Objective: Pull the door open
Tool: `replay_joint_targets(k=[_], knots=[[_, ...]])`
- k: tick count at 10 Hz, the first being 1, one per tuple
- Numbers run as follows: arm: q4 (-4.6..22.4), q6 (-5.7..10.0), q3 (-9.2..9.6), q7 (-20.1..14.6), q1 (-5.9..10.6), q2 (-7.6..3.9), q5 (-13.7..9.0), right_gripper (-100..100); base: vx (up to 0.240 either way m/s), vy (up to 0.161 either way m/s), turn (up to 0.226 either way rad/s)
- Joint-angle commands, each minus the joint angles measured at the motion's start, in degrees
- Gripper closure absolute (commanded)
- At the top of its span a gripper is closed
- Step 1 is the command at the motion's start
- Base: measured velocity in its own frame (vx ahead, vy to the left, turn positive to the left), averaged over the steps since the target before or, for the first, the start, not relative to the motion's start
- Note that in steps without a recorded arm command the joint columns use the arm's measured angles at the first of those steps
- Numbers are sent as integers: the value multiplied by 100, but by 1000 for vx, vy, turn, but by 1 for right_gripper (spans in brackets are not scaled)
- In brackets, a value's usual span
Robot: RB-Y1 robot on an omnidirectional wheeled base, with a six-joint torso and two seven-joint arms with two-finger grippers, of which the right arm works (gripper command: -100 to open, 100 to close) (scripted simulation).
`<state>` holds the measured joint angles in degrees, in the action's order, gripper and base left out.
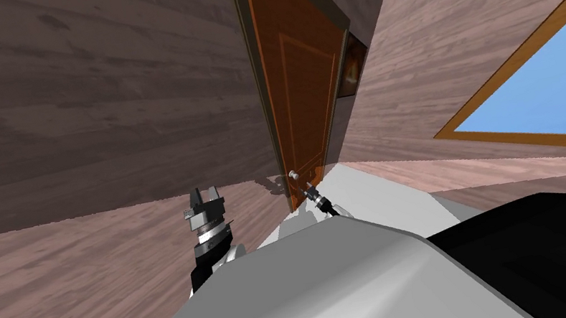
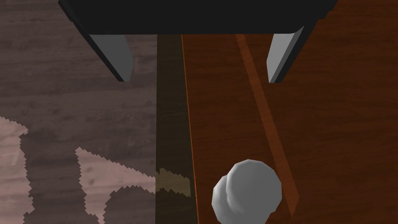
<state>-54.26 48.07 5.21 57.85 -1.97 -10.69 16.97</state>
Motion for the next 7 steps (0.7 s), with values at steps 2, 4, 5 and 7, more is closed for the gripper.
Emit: replay_joint_targets(k=[2, 4, 5, 7], knots=[[341, 80, 19, 246, 123, -47, 63, -100, 64, -75, 45], [592, 152, 29, 415, 204, -71, 106, -100, 46, -60, 41], [689, 179, 33, 480, 236, -80, 122, -100, 41, -61, 36], [991, 266, 46, 684, 334, -109, 173, -100, 56, -73, 46]])
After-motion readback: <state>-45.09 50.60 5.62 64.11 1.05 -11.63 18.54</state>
